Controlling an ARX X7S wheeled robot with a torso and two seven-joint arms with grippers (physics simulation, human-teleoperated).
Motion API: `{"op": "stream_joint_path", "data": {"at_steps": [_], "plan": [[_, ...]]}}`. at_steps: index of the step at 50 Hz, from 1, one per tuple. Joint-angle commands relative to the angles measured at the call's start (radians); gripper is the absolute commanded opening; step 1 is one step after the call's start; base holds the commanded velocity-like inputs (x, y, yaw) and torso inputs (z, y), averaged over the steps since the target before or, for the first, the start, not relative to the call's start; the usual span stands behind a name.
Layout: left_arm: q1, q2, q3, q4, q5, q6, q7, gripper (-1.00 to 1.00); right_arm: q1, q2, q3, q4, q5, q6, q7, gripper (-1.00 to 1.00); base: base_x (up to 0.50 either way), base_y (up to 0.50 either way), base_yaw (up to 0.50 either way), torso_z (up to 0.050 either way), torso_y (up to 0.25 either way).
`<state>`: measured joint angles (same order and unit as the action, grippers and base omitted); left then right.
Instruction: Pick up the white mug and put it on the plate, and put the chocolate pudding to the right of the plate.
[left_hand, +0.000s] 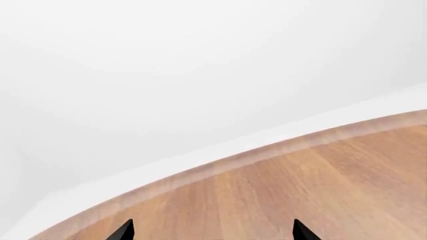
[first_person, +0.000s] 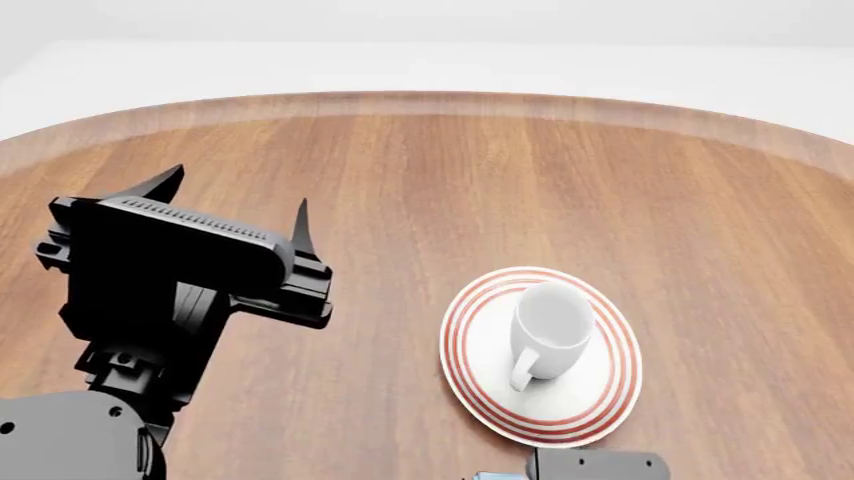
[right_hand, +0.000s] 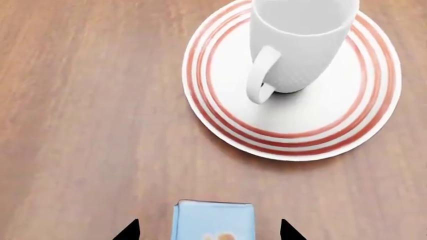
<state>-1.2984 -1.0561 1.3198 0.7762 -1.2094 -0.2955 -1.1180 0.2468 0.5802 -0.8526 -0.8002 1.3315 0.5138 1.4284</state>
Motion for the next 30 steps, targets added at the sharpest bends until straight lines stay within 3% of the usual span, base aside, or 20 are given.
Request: {"op": "stream_joint_path", "data": {"at_steps": [1, 30], "plan": [[0.007, 0.016, -0.026, -0.006, 0.015, 0.018, 0.021, 1.00, -0.034, -0.010, 0.019, 0.026, -0.034, -0.025, -0.046, 1.00, 0.00, 0.00, 0.00, 0.000, 0.000], [0.027, 0.009, -0.029, -0.010, 0.023, 0.032, 0.023, 1.00, -0.084, -0.012, 0.000, 0.085, -0.066, -0.048, -0.112, 1.00, 0.00, 0.00, 0.00, 0.000, 0.000]]}}
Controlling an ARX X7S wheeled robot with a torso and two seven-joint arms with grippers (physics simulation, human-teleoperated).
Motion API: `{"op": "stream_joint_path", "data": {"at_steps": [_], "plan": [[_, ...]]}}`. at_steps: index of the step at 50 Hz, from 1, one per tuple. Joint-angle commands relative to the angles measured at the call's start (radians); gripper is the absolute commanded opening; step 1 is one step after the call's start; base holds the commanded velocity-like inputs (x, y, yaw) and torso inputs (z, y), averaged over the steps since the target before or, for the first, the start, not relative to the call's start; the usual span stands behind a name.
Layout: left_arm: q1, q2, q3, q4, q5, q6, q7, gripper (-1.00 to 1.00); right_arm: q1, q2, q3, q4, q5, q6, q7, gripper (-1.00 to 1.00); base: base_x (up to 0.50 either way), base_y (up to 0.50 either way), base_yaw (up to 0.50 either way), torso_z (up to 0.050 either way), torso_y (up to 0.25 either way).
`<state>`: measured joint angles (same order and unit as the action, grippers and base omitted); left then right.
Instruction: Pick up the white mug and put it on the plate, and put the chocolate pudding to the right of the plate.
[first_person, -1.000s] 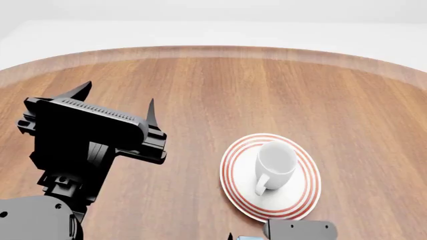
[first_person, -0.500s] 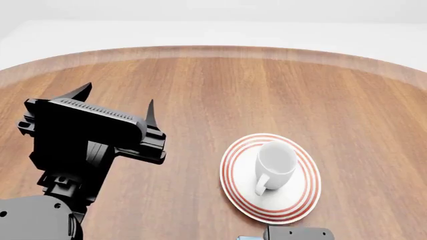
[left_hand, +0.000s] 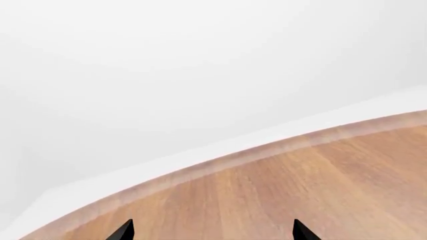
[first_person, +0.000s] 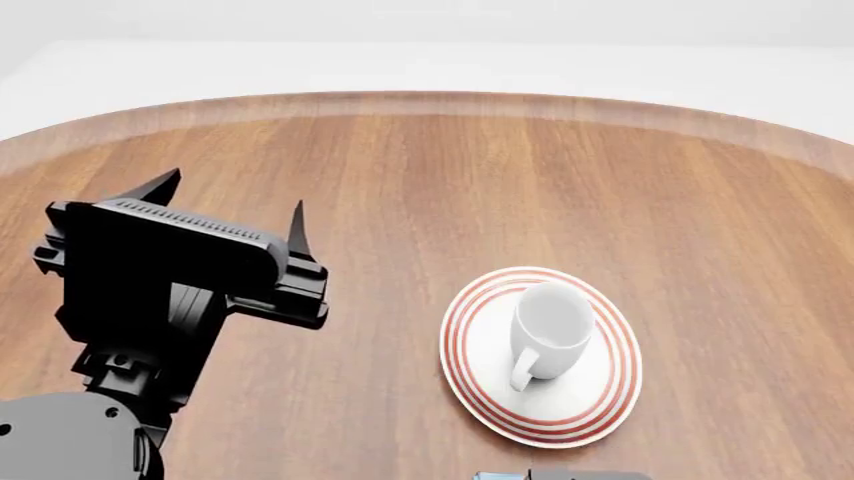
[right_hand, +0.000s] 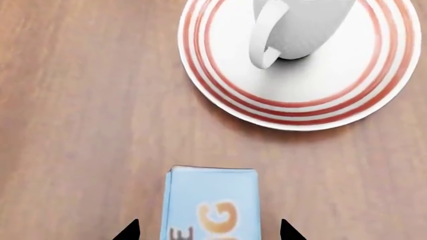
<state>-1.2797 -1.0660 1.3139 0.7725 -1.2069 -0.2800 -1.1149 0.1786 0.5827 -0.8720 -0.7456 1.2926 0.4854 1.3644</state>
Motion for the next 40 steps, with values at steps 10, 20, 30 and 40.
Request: {"op": "stream_joint_path", "data": {"at_steps": [10, 20, 30, 40], "plan": [[0.017, 0.018, -0.024, -0.010, 0.024, 0.023, 0.023, 1.00, -0.027, -0.018, 0.020, 0.073, -0.034, -0.032, -0.072, 1.00, 0.00, 0.00, 0.00, 0.000, 0.000], [0.021, 0.012, -0.027, -0.009, 0.025, 0.027, 0.023, 1.00, -0.027, -0.036, 0.003, 0.113, -0.048, -0.028, -0.104, 1.00, 0.00, 0.00, 0.00, 0.000, 0.000], [0.024, 0.016, -0.028, -0.013, 0.026, 0.027, 0.024, 1.00, 0.003, -0.038, -0.020, 0.098, -0.084, 0.004, -0.106, -1.00, 0.00, 0.00, 0.00, 0.000, 0.000], [0.021, 0.014, -0.031, -0.011, 0.024, 0.024, 0.028, 1.00, 0.043, -0.026, -0.036, 0.039, -0.122, 0.042, -0.090, -1.00, 0.00, 0.00, 0.00, 0.000, 0.000]]}}
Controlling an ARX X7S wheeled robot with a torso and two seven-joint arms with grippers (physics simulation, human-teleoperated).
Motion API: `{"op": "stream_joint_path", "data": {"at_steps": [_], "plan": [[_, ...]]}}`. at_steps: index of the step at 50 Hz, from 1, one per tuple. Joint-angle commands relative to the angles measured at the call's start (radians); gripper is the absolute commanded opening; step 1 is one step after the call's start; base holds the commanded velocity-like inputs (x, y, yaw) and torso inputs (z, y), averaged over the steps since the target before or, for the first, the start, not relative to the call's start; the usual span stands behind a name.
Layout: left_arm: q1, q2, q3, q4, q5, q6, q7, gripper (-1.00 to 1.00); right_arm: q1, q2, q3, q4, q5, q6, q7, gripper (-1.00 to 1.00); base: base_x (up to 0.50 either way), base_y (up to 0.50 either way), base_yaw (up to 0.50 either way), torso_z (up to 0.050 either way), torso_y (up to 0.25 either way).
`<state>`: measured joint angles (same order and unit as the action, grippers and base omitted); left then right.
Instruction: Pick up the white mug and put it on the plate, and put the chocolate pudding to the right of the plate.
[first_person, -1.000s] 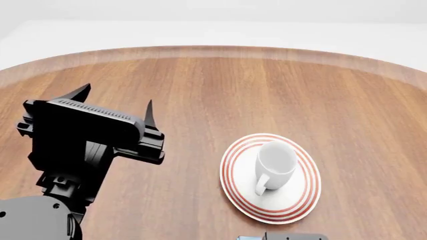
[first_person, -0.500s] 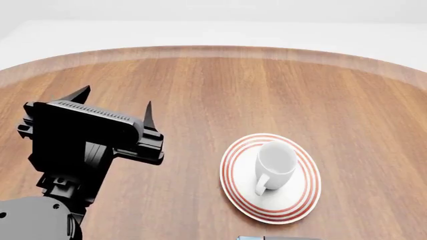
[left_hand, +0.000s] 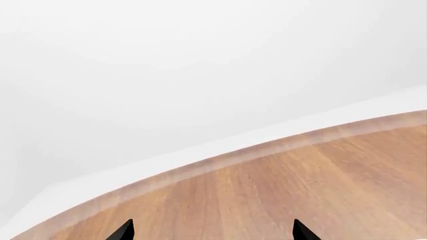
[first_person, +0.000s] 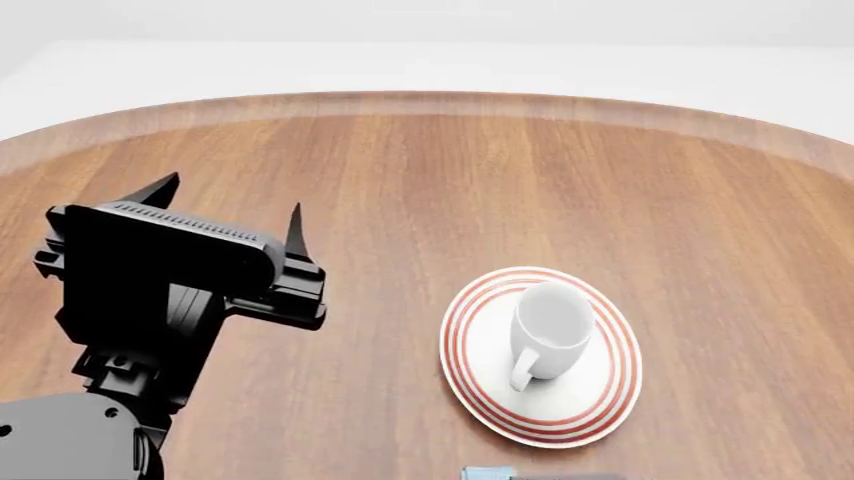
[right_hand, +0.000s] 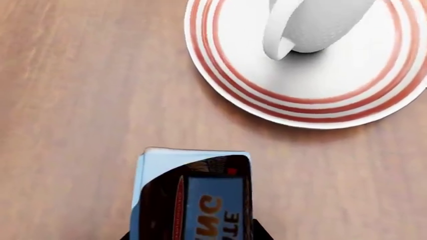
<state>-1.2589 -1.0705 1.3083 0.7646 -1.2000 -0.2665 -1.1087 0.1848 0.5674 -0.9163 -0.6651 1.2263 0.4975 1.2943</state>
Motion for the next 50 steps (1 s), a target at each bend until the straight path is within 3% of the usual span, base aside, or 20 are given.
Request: {"op": "stream_joint_path", "data": {"at_steps": [1, 6, 16, 21, 27, 32, 40, 45, 47, 50], "plan": [[0.000, 0.018, -0.026, -0.003, 0.017, 0.010, 0.022, 1.00, 0.045, -0.005, 0.007, -0.052, -0.065, 0.035, -0.022, -1.00, 0.00, 0.00, 0.00, 0.000, 0.000], [0.002, 0.016, -0.026, -0.003, 0.016, 0.011, 0.024, 1.00, 0.066, 0.024, 0.023, -0.109, -0.071, 0.028, -0.035, -1.00, 0.00, 0.00, 0.00, 0.000, 0.000], [0.005, 0.008, -0.029, 0.004, 0.015, 0.011, 0.020, 1.00, 0.199, 0.088, 0.071, -0.377, 0.082, 0.071, 0.123, -1.00, 0.00, 0.00, 0.00, 0.000, 0.000], [0.006, 0.008, -0.029, 0.006, 0.015, 0.009, 0.018, 1.00, 0.431, 0.176, -0.213, -0.382, 0.103, -0.148, 0.211, -1.00, 0.00, 0.00, 0.00, 0.000, 0.000], [0.003, 0.008, -0.032, 0.009, 0.010, 0.008, 0.015, 1.00, 1.068, 0.278, -1.023, -0.382, -0.013, -0.676, 0.276, -1.00, 0.00, 0.00, 0.00, 0.000, 0.000], [-0.002, 0.011, -0.034, 0.014, 0.007, 0.002, 0.012, 1.00, 1.574, 0.236, -1.630, -0.382, -0.150, -1.064, 0.276, -1.00, 0.00, 0.00, 0.00, 0.000, 0.000], [-0.001, 0.010, -0.036, 0.014, 0.007, 0.002, 0.010, 1.00, 2.048, 0.208, -2.197, -0.382, -0.291, -1.389, 0.276, -1.00, 0.00, 0.00, 0.00, 0.000, 0.000], [0.003, 0.010, -0.037, 0.014, 0.009, 0.004, 0.008, 1.00, 2.164, 0.258, -2.225, -0.382, -0.241, -1.366, 0.276, -1.00, 0.00, 0.00, 0.00, 0.000, 0.000], [0.002, 0.010, -0.037, 0.014, 0.008, 0.004, 0.008, 1.00, 2.171, 0.347, -2.217, -0.382, -0.245, -1.291, 0.276, -1.00, 0.00, 0.00, 0.00, 0.000, 0.000], [-0.001, 0.012, -0.038, 0.015, 0.005, -0.001, 0.007, 1.00, 2.171, 0.504, -2.025, -0.382, -0.129, -1.074, 0.276, -1.00, 0.00, 0.00, 0.00, 0.000, 0.000]]}}
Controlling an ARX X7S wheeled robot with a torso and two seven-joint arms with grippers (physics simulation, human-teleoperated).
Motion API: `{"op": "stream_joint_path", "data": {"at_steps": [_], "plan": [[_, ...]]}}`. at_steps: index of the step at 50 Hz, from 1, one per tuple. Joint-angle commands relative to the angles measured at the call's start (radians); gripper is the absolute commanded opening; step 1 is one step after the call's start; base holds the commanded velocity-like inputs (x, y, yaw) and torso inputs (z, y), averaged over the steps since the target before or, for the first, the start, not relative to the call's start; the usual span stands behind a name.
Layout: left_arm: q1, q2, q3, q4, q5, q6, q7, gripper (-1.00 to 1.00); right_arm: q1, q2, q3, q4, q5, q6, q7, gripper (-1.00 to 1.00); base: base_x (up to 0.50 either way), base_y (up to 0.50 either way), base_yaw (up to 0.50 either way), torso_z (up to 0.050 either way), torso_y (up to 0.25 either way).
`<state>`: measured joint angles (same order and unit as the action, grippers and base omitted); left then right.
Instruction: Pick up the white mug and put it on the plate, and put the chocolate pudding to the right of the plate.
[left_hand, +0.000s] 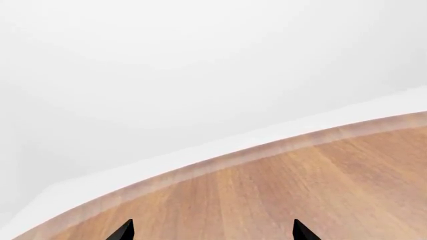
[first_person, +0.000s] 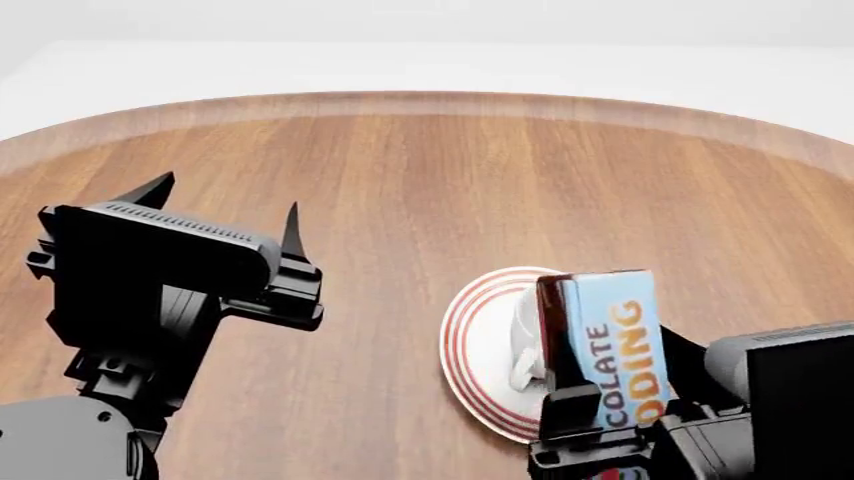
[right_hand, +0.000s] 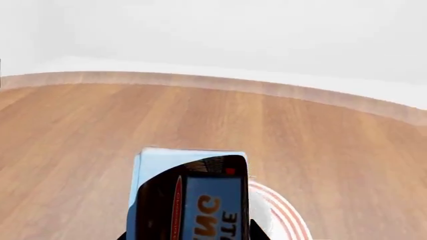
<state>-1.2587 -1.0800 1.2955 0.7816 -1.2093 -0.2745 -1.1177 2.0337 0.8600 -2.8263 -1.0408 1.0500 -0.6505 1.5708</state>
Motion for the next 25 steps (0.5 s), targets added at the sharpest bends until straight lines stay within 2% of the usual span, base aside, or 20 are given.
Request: {"op": "stream_joint_path", "data": {"at_steps": [1, 3, 4, 6, 8, 19, 25], "plan": [[-0.002, 0.022, -0.025, -0.002, 0.014, 0.007, 0.016, 1.00, 0.322, 0.230, -0.066, -0.006, 0.080, 0.119, 0.000, -1.00, 0.00, 0.00, 0.00, 0.000, 0.000], [-0.002, 0.024, -0.025, -0.003, 0.015, 0.005, 0.016, 1.00, 0.321, 0.530, 0.234, -0.006, 0.380, 0.419, -0.300, -1.00, 0.00, 0.00, 0.00, 0.000, 0.000], [-0.001, 0.025, -0.024, -0.003, 0.015, 0.004, 0.015, 1.00, 0.319, 0.680, 0.384, -0.006, 0.530, 0.569, -0.333, -1.00, 0.00, 0.00, 0.00, 0.000, 0.000], [0.000, 0.025, -0.025, -0.005, 0.015, 0.004, 0.015, 1.00, 0.309, 0.710, 0.684, -0.006, 0.803, 0.869, -0.303, -1.00, 0.00, 0.00, 0.00, 0.000, 0.000], [-0.002, 0.026, -0.025, -0.004, 0.014, 0.001, 0.015, 1.00, 0.303, 0.710, 0.984, -0.006, 0.819, 0.924, -0.270, -1.00, 0.00, 0.00, 0.00, 0.000, 0.000], [-0.002, 0.033, -0.025, -0.010, 0.015, -0.004, 0.019, 1.00, 0.273, 0.711, 1.159, -0.006, 0.807, 1.022, -0.150, -1.00, 0.00, 0.00, 0.00, 0.000, 0.000], [-0.004, 0.032, -0.027, -0.005, 0.016, -0.005, 0.018, 1.00, 0.272, 0.711, 1.249, 0.014, 0.734, 1.152, -0.203, -1.00, 0.00, 0.00, 0.00, 0.000, 0.000]]}}
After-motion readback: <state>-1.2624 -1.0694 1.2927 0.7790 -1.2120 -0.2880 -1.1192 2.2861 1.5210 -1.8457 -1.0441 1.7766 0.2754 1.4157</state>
